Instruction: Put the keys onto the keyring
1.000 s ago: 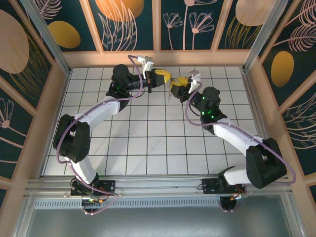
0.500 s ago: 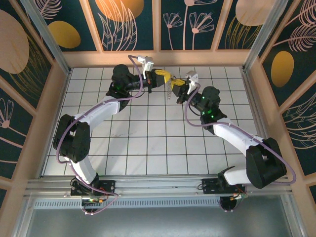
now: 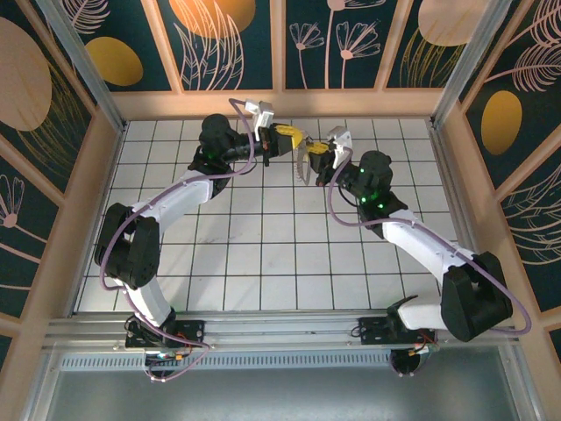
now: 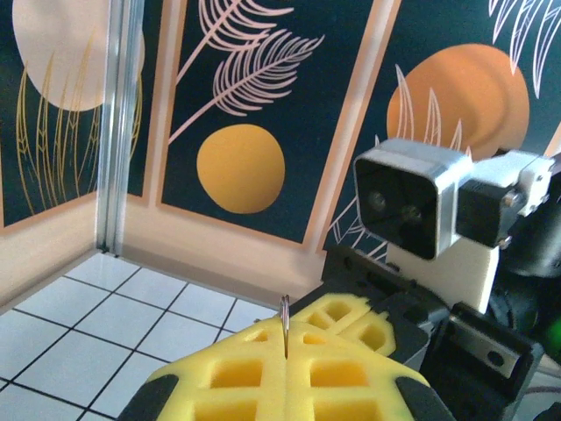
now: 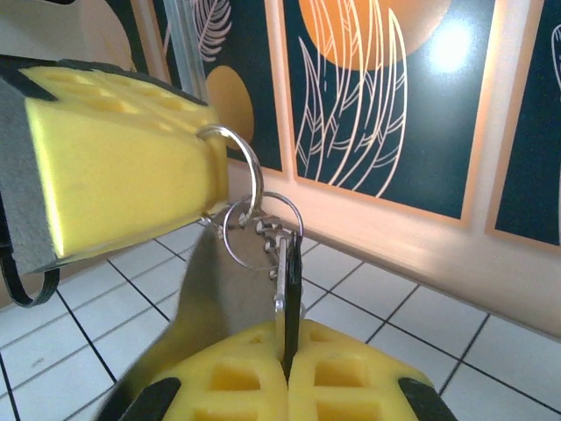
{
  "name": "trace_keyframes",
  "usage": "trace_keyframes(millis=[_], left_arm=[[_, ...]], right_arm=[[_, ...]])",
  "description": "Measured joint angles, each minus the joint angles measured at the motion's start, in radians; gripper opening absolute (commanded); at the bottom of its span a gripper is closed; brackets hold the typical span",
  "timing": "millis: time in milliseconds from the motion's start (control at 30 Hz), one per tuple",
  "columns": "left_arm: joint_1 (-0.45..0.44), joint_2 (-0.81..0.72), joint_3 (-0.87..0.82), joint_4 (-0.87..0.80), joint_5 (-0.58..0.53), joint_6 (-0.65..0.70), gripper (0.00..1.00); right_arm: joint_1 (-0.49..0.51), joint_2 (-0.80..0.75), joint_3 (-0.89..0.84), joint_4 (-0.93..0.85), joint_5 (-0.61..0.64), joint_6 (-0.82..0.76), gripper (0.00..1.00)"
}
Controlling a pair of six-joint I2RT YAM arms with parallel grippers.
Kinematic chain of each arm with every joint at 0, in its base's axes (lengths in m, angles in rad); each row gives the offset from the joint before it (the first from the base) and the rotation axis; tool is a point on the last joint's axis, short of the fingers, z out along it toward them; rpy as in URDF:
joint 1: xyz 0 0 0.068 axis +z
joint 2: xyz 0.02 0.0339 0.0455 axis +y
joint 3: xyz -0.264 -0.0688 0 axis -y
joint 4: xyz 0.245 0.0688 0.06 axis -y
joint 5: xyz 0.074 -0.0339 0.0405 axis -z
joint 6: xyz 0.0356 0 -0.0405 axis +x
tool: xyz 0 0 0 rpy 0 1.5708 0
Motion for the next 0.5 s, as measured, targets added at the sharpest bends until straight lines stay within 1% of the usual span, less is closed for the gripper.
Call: trace_keyframes(millis=[300, 500], left_arm=[[0.0, -0.009, 0.0, -0.061, 0.003, 0.041, 0.0], [0.0, -0.033, 0.0, -0.067, 0.002, 0.048, 0.0]], right_arm=[[0.0, -0.024, 0.084, -0.163, 0.033, -0.102, 0.0], [0.0, -0.025, 0.103, -0.217, 0.039, -0.139, 0.0]])
